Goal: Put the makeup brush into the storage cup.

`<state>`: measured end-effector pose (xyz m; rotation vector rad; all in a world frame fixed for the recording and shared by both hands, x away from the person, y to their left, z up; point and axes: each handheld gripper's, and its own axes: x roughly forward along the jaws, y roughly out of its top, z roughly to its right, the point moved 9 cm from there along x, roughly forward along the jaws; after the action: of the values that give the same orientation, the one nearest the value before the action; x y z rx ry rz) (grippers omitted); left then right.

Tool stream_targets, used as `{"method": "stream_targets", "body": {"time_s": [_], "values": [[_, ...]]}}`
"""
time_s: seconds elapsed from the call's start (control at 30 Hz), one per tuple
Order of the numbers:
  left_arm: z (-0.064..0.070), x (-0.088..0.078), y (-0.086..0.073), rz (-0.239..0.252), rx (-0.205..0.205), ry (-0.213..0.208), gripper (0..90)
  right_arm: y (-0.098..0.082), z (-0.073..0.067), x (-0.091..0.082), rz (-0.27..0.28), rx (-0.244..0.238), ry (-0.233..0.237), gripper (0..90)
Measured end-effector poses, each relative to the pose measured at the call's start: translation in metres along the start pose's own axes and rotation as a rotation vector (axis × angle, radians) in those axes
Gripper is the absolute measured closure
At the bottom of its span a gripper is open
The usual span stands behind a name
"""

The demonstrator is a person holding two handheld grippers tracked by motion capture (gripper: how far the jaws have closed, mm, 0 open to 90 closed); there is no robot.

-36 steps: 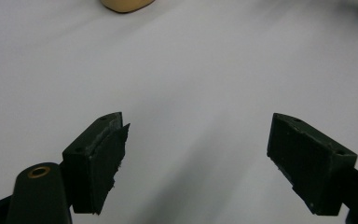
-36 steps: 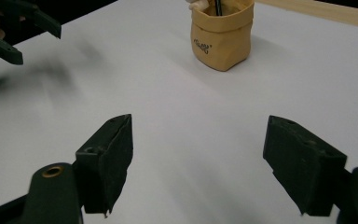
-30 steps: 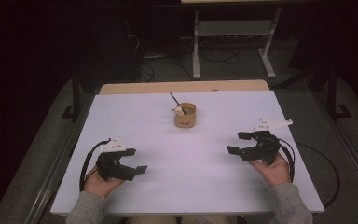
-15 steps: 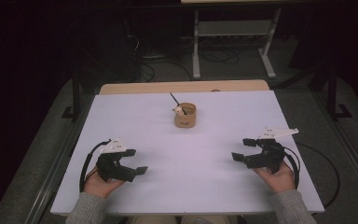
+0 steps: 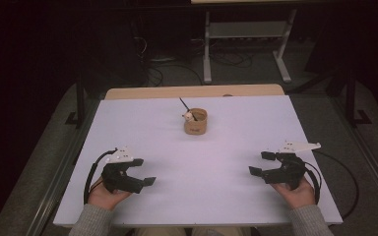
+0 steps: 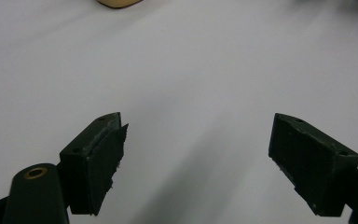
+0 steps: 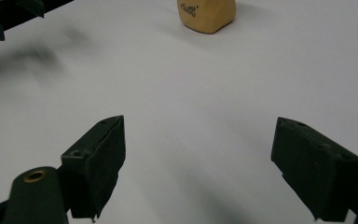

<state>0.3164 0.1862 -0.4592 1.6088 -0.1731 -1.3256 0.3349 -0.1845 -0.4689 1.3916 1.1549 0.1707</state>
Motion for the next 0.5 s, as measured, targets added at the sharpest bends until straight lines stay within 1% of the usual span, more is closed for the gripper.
{"method": "stream_targets", "body": {"time_s": [0.3,0.5], "values": [[0.0018,0.0014,-0.0027,-0.007,0.003,-0.003,17.3,-0.0031,-0.0029,-0.0057,0.012,0.000,0.000,15.5],[0.0026,0.0019,-0.0030,-0.010,0.005,-0.003,17.3,-0.0042,-0.0023,-0.0086,0.019,-0.003,-0.005,15.6]]}}
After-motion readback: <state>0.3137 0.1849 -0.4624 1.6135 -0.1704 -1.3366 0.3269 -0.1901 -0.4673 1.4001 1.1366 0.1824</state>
